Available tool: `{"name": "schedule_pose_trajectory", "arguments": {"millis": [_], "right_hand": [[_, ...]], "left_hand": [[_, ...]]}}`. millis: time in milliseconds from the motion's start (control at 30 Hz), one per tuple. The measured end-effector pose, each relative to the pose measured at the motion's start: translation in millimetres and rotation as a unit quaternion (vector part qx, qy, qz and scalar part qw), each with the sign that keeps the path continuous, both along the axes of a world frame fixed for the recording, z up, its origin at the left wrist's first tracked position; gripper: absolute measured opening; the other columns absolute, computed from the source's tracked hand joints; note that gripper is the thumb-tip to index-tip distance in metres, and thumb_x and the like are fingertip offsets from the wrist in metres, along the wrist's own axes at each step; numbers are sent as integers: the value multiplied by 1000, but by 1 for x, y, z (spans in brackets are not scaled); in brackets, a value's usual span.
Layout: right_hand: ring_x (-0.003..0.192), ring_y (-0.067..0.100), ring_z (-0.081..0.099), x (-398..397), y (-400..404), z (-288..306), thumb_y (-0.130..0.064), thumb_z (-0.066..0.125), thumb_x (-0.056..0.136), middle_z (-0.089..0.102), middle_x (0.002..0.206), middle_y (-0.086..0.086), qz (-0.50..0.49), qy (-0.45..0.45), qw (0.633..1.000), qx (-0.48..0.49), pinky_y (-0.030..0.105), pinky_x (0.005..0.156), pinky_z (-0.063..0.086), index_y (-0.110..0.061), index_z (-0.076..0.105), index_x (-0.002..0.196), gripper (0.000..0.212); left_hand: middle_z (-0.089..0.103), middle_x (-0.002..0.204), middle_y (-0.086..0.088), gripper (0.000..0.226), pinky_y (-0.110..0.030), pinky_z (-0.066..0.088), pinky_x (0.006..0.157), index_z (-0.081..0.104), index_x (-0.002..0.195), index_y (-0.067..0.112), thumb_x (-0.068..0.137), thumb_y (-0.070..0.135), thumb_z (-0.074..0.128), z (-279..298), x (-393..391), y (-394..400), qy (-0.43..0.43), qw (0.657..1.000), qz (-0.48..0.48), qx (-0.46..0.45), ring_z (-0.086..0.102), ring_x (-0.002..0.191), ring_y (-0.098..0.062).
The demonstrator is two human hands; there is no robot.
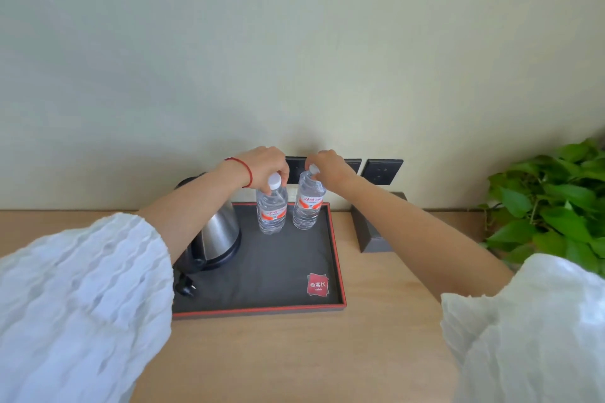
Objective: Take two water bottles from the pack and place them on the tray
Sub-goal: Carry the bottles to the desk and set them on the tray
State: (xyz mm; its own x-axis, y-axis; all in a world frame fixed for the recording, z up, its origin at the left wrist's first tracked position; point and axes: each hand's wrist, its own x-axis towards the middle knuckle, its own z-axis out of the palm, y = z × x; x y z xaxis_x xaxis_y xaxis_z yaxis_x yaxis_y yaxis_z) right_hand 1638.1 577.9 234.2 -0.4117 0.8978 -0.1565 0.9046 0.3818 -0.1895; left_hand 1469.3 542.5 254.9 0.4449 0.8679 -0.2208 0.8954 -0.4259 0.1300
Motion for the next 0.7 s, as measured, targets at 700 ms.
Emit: {"name": "schedule_pose_trajectory", "arguments": {"millis": [700], "right_hand": [[102,37,57,-2,1,-6,-2,52,90,56,115,22,32,29,999,-3,41,86,49,-6,61,116,28]], "left_hand": [[61,113,-19,40,-37,44,86,68,110,6,75,-13,63,-44,5,32,-127,985,87,72,56,106,-35]]}}
